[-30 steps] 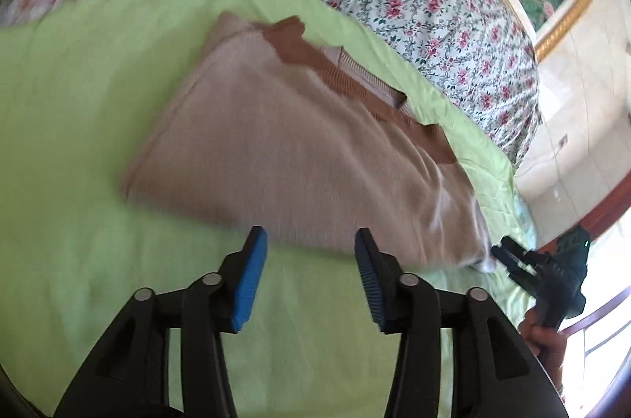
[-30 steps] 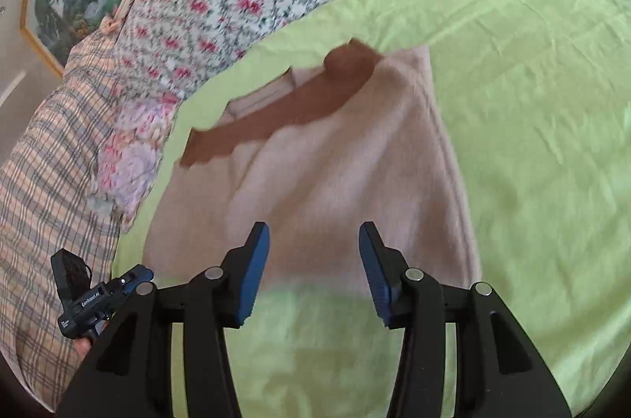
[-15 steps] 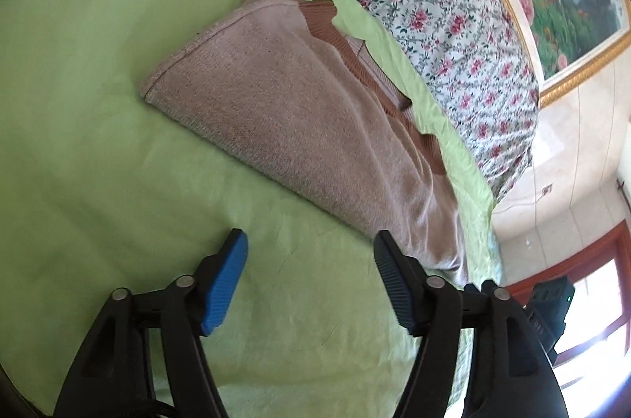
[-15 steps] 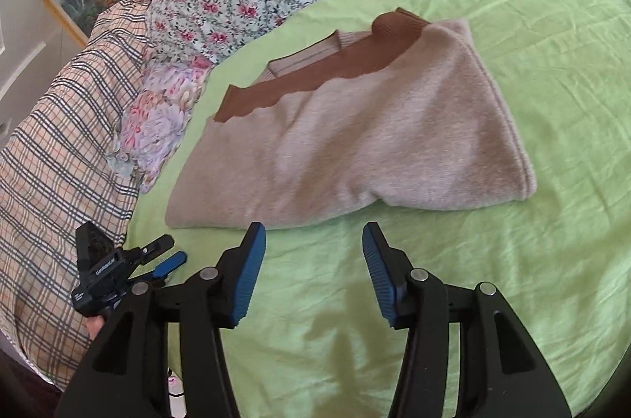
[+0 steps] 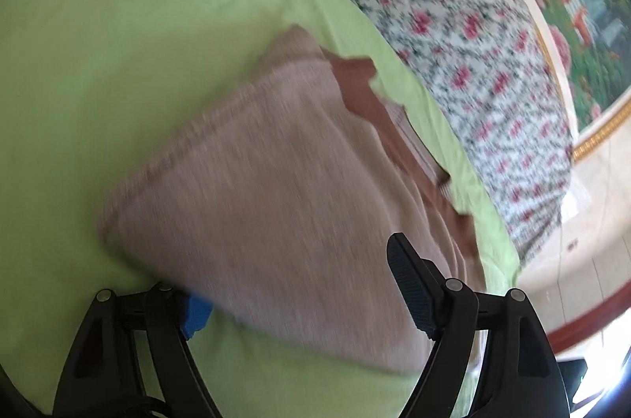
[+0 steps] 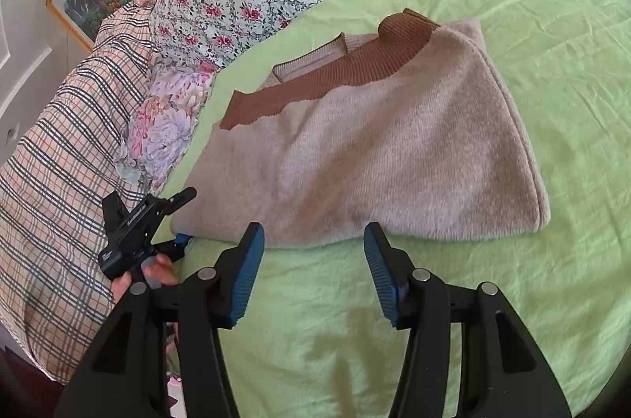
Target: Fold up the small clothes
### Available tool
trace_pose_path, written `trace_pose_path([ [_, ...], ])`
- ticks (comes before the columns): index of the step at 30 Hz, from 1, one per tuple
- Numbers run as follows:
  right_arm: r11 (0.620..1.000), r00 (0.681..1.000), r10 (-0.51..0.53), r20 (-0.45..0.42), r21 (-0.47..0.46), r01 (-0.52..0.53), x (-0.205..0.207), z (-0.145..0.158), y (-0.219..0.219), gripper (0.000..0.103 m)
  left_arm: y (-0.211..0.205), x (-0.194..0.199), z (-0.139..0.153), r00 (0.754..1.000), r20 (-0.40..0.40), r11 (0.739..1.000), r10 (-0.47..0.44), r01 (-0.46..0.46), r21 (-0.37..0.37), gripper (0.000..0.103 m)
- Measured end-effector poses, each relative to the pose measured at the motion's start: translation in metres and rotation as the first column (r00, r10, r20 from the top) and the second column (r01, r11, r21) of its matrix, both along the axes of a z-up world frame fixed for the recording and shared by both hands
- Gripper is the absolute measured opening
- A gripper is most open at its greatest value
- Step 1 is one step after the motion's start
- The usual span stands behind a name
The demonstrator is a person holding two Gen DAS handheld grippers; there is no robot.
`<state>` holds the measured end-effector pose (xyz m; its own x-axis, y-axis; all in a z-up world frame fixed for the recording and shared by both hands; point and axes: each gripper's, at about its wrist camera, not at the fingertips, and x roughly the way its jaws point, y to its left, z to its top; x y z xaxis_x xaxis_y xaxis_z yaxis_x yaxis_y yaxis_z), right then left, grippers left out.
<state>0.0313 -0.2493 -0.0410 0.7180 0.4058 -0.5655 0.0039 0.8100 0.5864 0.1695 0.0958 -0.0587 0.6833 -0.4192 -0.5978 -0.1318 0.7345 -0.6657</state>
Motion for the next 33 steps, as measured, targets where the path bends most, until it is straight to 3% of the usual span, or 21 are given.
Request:
trace_pose_path([
  [3,1.000,1.000,0.001,0.004,0.004,-0.001,0.012,0.003,-0.009,0.054,0.005,0.013,0.003,0.999,0.000,0.998,0.047,-0.047,0.029,0.059],
  [4,1.000,1.000,0.001,0.006,0.002,-0.001,0.017,0.004,-0.012,0.054,0.007,0.018,0.005,0.999,0.008,0.998,0.047,-0.048,0.034,0.031],
  [5,1.000,1.000,-0.001,0.006,-0.004,0.001,0.022,0.006,-0.016,0.054,0.008,0.023,0.006,0.999,0.012,0.999,0.031,-0.031,0.037,0.013],
  [8,0.999,0.999,0.035,0.018,-0.001,-0.035,0.040,0.010,-0.028,0.054,0.000,0.027,0.026,0.998,0.066,0.995,-0.010,0.004,0.095,0.007],
  [11,0.998,0.998,0.056,0.002,0.008,-0.056,0.061,0.011,-0.043,0.054,-0.028,0.020,0.062,0.981,0.166,0.981,-0.102,0.071,0.183,0.006],
  [16,0.973,0.989,0.146,-0.023,0.185,-0.139,0.101,0.002,-0.069,0.054,-0.108,0.010,0.101,0.910,0.244,0.925,-0.334,0.267,0.272,0.006],
  [18,0.925,0.972,0.234,-0.019,0.312,-0.217,0.121,-0.006,-0.071,0.070,-0.145,0.006,0.101,0.873,0.238,0.886,-0.425,0.346,0.309,0.006],
  [22,0.871,0.957,0.288,-0.022,0.422,-0.253,0.155,-0.017,-0.066,0.079,-0.193,0.006,0.079,0.841,0.181,0.835,-0.509,0.433,0.340,0.006],
  [28,0.869,0.941,0.330,-0.072,0.412,-0.274,0.207,-0.024,-0.035,0.078,-0.206,0.011,0.062,0.842,0.146,0.834,-0.519,0.461,0.305,0.006],
  [29,0.875,0.941,0.327,-0.086,0.403,-0.268,0.216,-0.024,-0.031,0.074,-0.206,0.011,0.063,0.843,0.145,0.833,-0.518,0.460,0.308,0.006],
  [32,0.904,0.952,0.290,-0.096,0.353,-0.240,0.235,-0.019,-0.025,0.030,-0.208,0.006,0.067,0.840,0.139,0.820,-0.524,0.453,0.350,0.006],
  [33,0.914,0.958,0.275,-0.085,0.332,-0.233,0.237,-0.011,-0.026,0.022,-0.212,0.004,0.071,0.839,0.139,0.810,-0.527,0.445,0.382,0.006],
])
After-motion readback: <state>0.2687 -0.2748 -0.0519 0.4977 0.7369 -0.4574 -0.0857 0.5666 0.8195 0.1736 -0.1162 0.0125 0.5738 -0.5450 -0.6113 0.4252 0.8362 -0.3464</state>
